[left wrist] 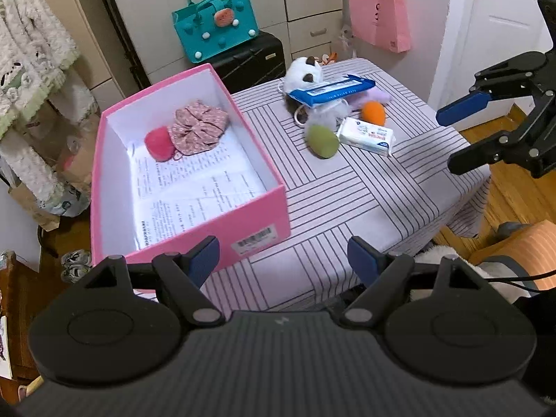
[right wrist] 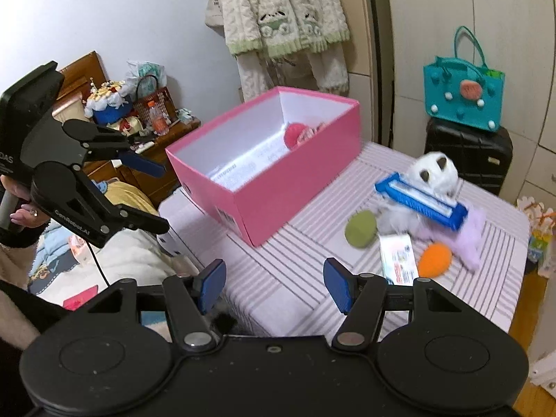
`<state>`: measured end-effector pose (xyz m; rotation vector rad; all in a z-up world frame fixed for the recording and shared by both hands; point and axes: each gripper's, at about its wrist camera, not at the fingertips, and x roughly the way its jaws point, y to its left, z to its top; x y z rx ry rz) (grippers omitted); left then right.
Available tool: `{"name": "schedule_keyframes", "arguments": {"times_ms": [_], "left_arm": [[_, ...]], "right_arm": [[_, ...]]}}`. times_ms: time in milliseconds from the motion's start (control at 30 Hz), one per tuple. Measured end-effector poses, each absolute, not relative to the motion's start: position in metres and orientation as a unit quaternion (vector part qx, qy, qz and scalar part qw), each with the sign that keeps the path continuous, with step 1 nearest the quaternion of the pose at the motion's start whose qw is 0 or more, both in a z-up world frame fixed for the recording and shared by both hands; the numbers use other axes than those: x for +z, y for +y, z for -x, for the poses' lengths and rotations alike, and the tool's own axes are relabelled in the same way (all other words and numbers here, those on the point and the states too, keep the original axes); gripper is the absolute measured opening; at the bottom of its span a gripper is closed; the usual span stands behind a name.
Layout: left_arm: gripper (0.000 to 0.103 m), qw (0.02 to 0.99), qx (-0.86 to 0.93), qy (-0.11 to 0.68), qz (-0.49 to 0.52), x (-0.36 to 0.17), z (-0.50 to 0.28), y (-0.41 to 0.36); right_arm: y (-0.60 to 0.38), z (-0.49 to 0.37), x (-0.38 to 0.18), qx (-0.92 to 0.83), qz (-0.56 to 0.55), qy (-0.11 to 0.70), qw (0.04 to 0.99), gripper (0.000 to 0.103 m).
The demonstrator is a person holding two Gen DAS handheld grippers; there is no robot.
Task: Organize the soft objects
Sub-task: 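Move both grippers back toward the remaining items on the table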
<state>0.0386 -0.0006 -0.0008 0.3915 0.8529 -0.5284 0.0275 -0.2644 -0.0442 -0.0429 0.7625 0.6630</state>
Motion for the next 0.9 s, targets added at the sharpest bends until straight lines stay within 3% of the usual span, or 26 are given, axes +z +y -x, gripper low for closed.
{"name": "schedule_keyframes", "arguments": {"times_ms": [900], "left_arm": [[0.08, 0.897, -0.272, 0.307, -0.165, -0.054, -0.079, -0.115]], "right_arm": [[-0.307, -0.069, -0.155, 0.219, 0.073, 0.273, 0.934, 0.067]]}}
